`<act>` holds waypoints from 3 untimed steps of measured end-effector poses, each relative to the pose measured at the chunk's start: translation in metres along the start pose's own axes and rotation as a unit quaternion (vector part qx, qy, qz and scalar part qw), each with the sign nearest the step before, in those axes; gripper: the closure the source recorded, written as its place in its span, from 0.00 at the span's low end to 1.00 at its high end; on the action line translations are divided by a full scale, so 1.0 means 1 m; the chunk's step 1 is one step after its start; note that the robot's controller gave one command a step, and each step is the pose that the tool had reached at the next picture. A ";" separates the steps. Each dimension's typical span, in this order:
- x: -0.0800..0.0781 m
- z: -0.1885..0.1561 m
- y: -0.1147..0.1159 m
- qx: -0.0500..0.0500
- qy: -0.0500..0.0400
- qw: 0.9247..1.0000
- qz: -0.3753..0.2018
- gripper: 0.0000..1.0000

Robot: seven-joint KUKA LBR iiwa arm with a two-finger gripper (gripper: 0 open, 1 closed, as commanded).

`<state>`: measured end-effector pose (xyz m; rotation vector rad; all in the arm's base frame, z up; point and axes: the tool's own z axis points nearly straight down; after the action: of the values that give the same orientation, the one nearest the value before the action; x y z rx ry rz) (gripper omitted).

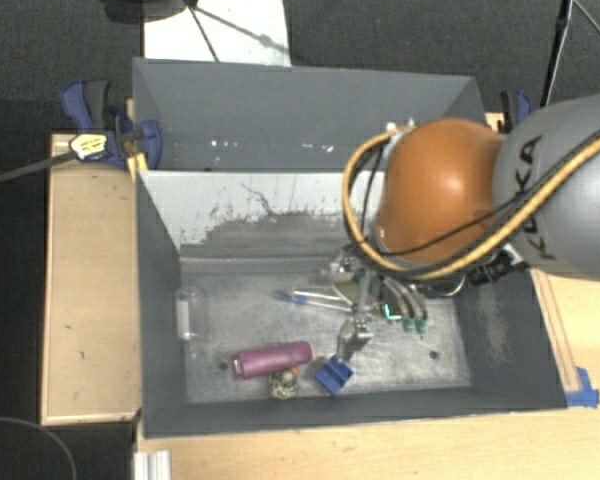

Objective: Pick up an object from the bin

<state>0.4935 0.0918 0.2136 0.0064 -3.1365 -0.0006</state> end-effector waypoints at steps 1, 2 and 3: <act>-0.018 0.128 -0.006 -0.001 0.004 0.985 -0.174 0.00; 0.013 0.118 0.050 -0.001 -0.002 0.992 -0.125 0.00; 0.011 0.118 0.047 0.000 -0.003 0.993 -0.121 1.00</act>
Offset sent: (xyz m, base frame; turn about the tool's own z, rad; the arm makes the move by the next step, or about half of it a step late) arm 0.0185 -0.0087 -0.1324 -0.3489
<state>0.4814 0.1386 0.0957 0.3881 -3.1183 -0.0021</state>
